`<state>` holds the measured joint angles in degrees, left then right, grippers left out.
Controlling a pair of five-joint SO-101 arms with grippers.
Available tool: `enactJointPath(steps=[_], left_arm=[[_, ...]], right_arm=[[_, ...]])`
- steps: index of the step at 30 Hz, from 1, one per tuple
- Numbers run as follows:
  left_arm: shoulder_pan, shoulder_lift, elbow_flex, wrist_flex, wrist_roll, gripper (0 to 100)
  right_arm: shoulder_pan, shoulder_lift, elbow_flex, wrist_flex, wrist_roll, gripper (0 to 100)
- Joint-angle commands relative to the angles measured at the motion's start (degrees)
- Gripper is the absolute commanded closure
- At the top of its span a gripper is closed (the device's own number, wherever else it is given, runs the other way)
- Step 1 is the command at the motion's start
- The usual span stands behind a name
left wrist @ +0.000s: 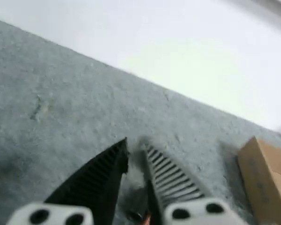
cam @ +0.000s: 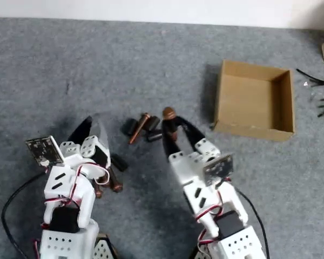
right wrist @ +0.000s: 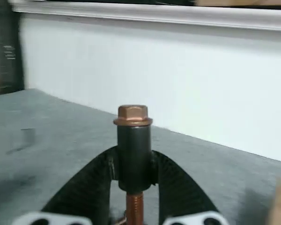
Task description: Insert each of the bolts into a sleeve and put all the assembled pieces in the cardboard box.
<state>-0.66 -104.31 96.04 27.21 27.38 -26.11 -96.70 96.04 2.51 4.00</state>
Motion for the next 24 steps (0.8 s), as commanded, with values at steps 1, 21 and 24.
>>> enactJointPath(steps=[1, 21, 24], left_arm=[[-0.3, -0.5, 1.1, 0.4, -0.9, 99], [0.2, -0.4, 1.1, 1.4, -1.1, 99], [1.7, -0.4, 1.1, 1.6, -1.1, 99]], right_arm=[[5.8, -0.5, 6.0, -0.6, -7.7, 99.5], [27.2, 72.9, -50.4, 3.4, -9.9, 99.4], [30.1, 83.1, -57.5, 3.4, -16.5, 99.4]])
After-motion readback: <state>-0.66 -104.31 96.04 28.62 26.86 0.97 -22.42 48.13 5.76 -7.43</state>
